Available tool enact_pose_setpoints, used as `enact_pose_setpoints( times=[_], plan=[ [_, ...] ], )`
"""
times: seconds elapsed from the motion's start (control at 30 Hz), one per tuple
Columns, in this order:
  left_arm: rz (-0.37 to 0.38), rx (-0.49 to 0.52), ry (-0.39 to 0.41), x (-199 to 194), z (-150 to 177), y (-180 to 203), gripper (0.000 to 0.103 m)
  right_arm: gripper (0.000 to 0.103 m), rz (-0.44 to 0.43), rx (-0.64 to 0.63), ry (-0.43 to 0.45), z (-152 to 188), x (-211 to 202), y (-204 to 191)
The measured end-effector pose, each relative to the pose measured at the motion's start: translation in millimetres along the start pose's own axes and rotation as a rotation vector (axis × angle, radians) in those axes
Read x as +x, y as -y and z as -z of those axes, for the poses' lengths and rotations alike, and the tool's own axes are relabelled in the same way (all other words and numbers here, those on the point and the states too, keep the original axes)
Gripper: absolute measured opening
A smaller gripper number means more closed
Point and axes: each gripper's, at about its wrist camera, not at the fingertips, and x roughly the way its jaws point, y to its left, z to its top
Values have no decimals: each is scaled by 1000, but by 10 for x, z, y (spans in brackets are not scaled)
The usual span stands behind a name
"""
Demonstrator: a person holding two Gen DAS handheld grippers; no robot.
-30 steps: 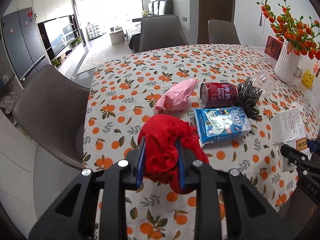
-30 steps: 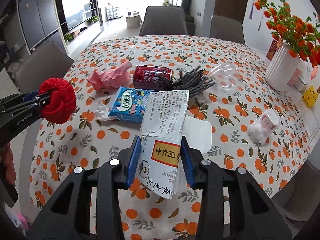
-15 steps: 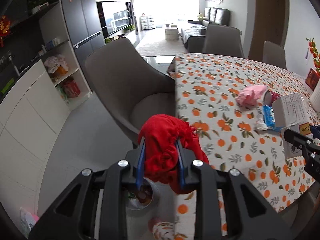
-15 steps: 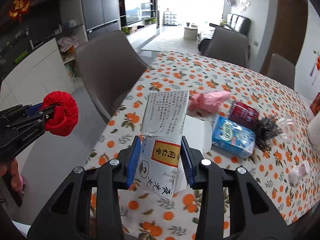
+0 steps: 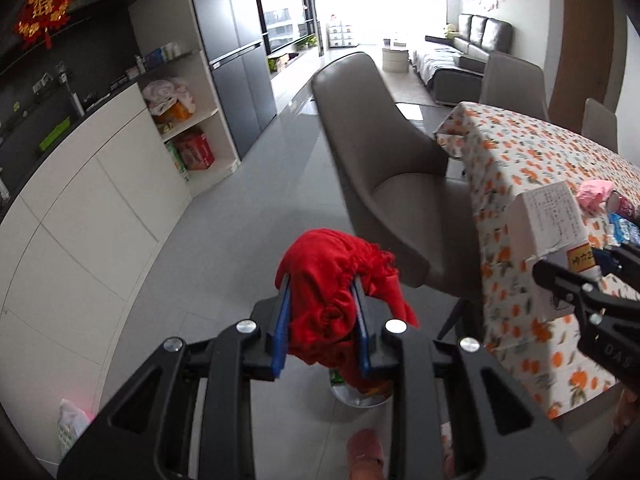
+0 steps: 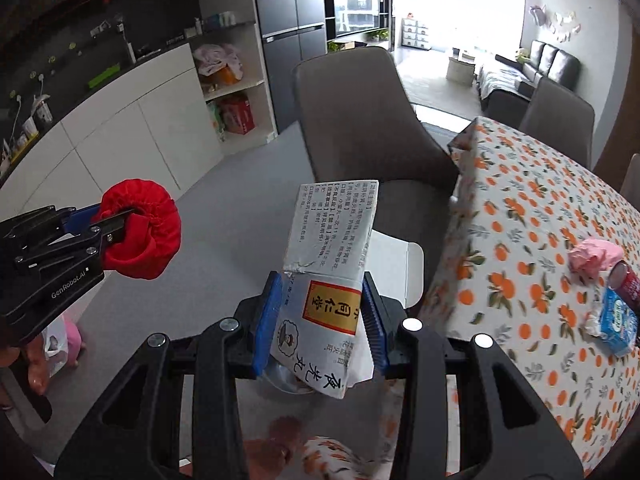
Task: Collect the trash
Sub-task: 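Carry the red cloth and white box with both grippers over the bin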
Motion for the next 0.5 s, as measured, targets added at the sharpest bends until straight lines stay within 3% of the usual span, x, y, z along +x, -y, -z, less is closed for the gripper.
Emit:
enact_pose_setpoints(
  times=[0.23, 0.5],
  plan=[
    [-38, -76, -72, 378, 321, -518, 27, 38, -112, -117, -121, 212, 757, -742],
    [-43, -133, -155, 1078, 797, -670, 27, 39, -132, -185, -280, 850, 2025, -1056]
  ],
)
